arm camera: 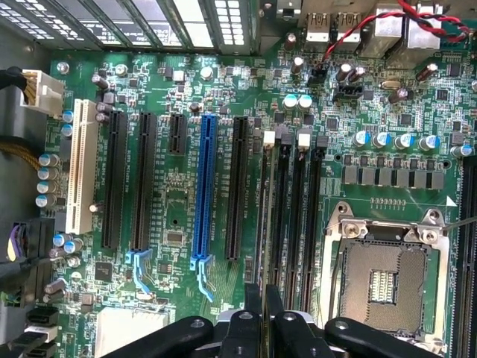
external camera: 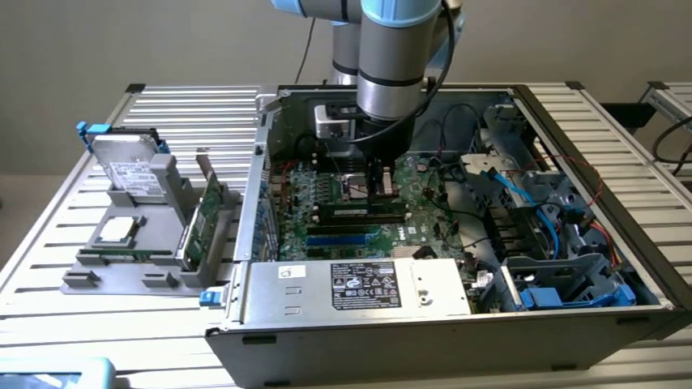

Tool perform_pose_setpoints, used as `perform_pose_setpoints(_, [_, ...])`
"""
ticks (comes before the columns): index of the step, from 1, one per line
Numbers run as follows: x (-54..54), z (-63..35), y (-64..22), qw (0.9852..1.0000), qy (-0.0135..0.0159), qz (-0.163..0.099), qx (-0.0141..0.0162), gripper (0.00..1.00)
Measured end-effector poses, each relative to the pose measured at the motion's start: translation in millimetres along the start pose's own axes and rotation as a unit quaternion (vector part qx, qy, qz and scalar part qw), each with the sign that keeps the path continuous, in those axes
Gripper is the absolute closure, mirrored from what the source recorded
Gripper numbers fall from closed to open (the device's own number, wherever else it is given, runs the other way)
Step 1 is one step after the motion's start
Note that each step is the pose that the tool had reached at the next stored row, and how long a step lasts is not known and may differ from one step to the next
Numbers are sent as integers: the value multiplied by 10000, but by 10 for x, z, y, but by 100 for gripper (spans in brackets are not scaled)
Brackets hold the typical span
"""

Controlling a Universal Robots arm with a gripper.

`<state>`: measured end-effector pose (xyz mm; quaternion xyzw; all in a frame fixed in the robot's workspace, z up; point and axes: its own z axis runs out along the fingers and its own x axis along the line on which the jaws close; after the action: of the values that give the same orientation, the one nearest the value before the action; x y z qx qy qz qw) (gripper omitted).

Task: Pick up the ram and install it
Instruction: 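Insert the ram into the slot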

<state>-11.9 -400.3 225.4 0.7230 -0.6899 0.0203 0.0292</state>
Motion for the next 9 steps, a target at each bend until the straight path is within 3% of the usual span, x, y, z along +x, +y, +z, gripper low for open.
perform_pose_setpoints(9, [-1, 4, 23, 10000, 4, 8, 45, 86])
